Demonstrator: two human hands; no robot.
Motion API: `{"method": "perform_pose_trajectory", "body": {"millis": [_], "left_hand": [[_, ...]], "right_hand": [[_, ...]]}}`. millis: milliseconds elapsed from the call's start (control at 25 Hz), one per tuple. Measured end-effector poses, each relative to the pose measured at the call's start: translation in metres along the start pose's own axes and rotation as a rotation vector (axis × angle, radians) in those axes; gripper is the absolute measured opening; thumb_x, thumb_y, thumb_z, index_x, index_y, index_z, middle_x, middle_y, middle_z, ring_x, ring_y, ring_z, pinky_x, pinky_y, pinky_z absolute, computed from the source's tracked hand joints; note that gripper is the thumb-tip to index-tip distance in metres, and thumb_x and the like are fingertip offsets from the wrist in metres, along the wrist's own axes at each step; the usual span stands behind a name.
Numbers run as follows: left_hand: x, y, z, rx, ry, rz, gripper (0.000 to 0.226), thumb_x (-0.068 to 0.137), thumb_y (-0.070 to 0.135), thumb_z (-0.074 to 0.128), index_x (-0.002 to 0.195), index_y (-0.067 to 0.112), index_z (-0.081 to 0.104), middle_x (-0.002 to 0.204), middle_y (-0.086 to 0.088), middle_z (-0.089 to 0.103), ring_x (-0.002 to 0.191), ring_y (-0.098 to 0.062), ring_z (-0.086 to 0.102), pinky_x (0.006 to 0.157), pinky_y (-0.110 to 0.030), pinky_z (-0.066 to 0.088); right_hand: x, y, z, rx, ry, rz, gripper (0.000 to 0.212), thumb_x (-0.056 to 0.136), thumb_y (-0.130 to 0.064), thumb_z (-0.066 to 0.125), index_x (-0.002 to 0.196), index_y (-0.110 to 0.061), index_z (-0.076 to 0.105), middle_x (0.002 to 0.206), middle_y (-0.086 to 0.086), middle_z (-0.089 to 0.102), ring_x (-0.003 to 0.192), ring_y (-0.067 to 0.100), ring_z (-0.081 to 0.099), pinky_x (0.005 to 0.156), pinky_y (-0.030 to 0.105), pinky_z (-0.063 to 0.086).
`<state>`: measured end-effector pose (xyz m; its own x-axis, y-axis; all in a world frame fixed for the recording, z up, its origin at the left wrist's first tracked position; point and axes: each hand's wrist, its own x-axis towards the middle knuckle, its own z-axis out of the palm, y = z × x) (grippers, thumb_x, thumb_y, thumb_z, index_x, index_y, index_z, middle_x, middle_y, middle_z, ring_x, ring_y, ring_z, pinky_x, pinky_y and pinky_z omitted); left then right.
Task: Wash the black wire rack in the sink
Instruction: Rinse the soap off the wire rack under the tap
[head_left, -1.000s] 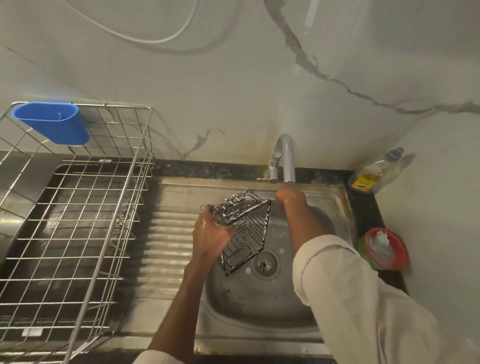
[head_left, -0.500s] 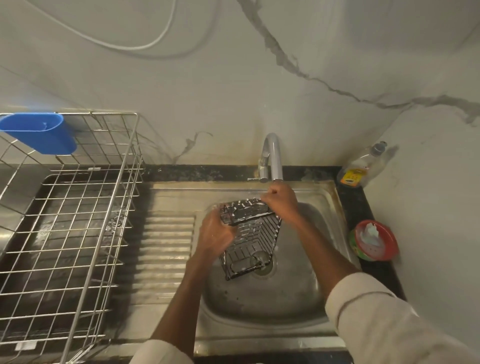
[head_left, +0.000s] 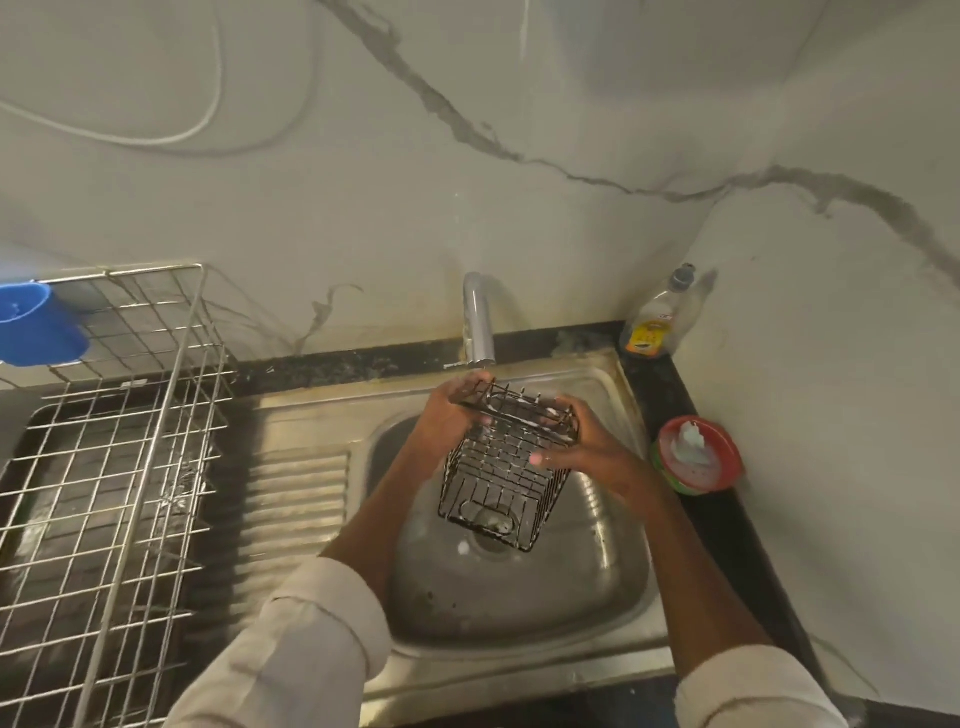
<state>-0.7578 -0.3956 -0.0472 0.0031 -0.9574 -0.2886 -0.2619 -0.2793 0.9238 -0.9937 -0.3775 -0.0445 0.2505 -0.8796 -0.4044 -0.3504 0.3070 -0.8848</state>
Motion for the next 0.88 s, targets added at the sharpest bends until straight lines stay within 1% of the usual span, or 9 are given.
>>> {"method": "perform_pose_trajectory", "body": {"millis": [80,120,200,320,440,560,680,760,880], "left_hand": [[0.002,0.007,0.009,0.108,-0.080,0.041,0.047,0.100,-0.012,0.054,0.135,0.017,0.067,0.116,-0.009,0.072,0.097,-0.021,0.070,0.075,-0.025,0.061],[0.003,0.011,0.013,0.174,-0.131,0.034,0.044,0.101,-0.008,0.055,0.135,0.018,0.066,0.115,-0.007,0.072,0.098,-0.020,0.070,0.080,-0.029,0.060],[0.014,0.014,0.017,0.302,-0.241,-0.041,0.035,0.099,-0.005,0.059,0.126,0.015,0.070,0.112,-0.011,0.075,0.102,-0.024,0.071,0.092,-0.038,0.057],[0.037,0.009,0.020,0.490,-0.316,-0.156,0.023,0.094,-0.001,0.061,0.110,0.008,0.075,0.107,-0.016,0.077,0.103,-0.030,0.072,0.102,-0.049,0.057],[0.042,0.020,0.021,0.648,-0.327,-0.197,0.022,0.098,0.000,0.053,0.107,0.000,0.072,0.105,-0.020,0.073,0.094,-0.030,0.066,0.090,-0.047,0.055],[0.040,0.032,0.019,0.741,-0.356,-0.194,0.024,0.102,-0.003,0.048,0.111,-0.005,0.069,0.097,-0.015,0.066,0.085,-0.027,0.059,0.073,-0.036,0.049],[0.038,0.035,0.014,0.666,-0.324,-0.275,0.026,0.104,-0.003,0.044,0.114,-0.011,0.066,0.096,-0.014,0.056,0.088,-0.027,0.051,0.078,-0.036,0.049],[0.035,0.035,0.011,0.515,-0.284,-0.342,0.025,0.102,-0.002,0.045,0.114,-0.013,0.064,0.102,-0.016,0.055,0.093,-0.028,0.053,0.095,-0.045,0.056],[0.020,0.036,0.002,0.251,-0.183,-0.371,0.024,0.101,0.003,0.050,0.113,-0.010,0.065,0.110,-0.017,0.062,0.105,-0.032,0.063,0.107,-0.050,0.052]], "right_hand": [[-0.002,0.006,-0.005,0.019,0.115,0.017,0.073,0.073,0.001,0.083,0.133,-0.023,0.050,0.123,0.002,0.062,0.106,0.015,0.062,0.082,0.028,0.053],[-0.002,0.009,-0.005,0.032,0.187,0.026,0.071,0.070,0.003,0.078,0.133,-0.017,0.051,0.115,0.002,0.064,0.099,0.017,0.064,0.077,0.030,0.053],[0.001,0.015,-0.005,-0.005,0.290,0.015,0.067,0.064,-0.003,0.070,0.128,-0.016,0.057,0.104,0.000,0.069,0.095,0.020,0.068,0.074,0.035,0.055],[0.005,0.018,0.000,-0.062,0.385,-0.017,0.051,0.072,0.005,0.064,0.118,-0.016,0.064,0.098,0.000,0.073,0.091,0.016,0.071,0.075,0.035,0.058],[0.005,0.014,0.005,0.008,0.428,-0.042,0.041,0.073,0.003,0.063,0.110,-0.015,0.064,0.091,0.002,0.072,0.082,0.018,0.069,0.064,0.029,0.050],[0.012,0.020,0.005,0.000,0.418,-0.038,0.039,0.070,-0.011,0.065,0.109,-0.020,0.064,0.091,0.000,0.072,0.082,0.017,0.070,0.063,0.032,0.054],[0.022,0.027,0.007,-0.034,0.398,-0.039,0.042,0.067,-0.019,0.068,0.109,-0.021,0.064,0.093,-0.003,0.073,0.084,0.014,0.071,0.070,0.037,0.061],[0.023,0.025,0.009,-0.037,0.390,-0.053,0.049,0.064,-0.020,0.066,0.112,-0.019,0.064,0.096,-0.002,0.073,0.087,0.013,0.071,0.075,0.037,0.061],[0.016,0.013,0.015,0.022,0.366,-0.051,0.056,0.072,-0.006,0.064,0.125,-0.021,0.059,0.109,0.002,0.069,0.097,0.018,0.068,0.074,0.032,0.056]]}}
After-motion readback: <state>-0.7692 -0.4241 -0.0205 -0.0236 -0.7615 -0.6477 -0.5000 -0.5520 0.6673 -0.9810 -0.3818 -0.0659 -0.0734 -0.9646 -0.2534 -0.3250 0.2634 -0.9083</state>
